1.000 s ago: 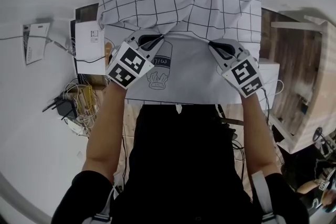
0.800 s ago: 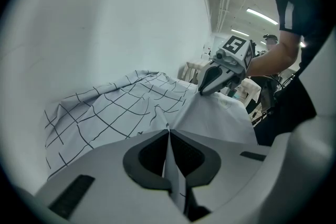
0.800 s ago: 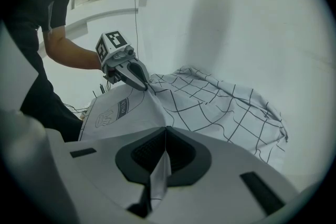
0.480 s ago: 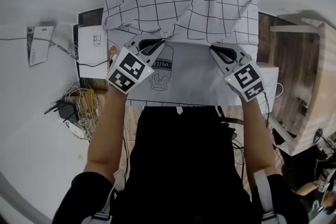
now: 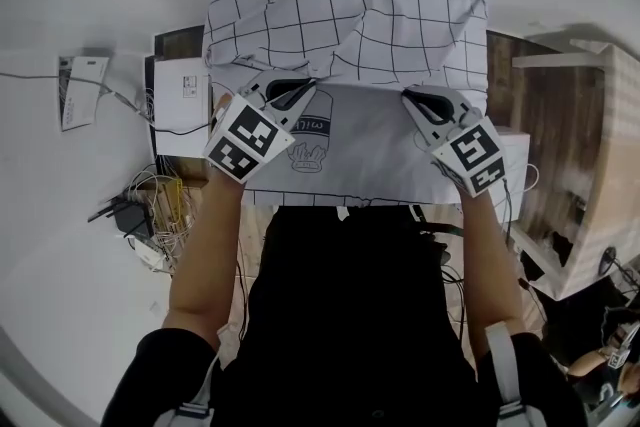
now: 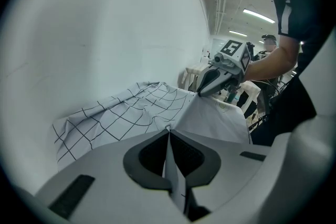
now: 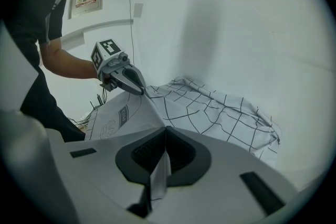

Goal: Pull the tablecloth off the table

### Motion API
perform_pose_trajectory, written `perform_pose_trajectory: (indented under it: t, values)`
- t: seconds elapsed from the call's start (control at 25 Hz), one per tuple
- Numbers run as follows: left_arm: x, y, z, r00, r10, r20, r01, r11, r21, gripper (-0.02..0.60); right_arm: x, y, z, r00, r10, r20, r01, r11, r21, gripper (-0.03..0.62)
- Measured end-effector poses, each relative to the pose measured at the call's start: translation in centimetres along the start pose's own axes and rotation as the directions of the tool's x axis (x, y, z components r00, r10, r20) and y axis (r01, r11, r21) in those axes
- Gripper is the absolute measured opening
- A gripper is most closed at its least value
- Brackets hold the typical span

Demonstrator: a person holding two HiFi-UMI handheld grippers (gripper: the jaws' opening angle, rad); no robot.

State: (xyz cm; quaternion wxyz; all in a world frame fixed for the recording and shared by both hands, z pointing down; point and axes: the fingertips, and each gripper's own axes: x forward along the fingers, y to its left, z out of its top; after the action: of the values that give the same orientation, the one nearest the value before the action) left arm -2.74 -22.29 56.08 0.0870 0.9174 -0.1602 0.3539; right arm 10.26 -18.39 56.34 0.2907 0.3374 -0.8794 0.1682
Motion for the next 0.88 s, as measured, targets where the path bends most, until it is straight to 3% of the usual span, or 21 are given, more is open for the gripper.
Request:
perform_pose_trajectory:
  t: [0.88]
  values:
    - [-3.4, -0.3, 4.2, 0.995, 0.060, 0.075, -0.065, 0.996, 0.061, 0.015, -3.3, 0.0, 4.2, 0.994, -0.046, 0.096, 0.050, 0.998, -0.031, 0.018]
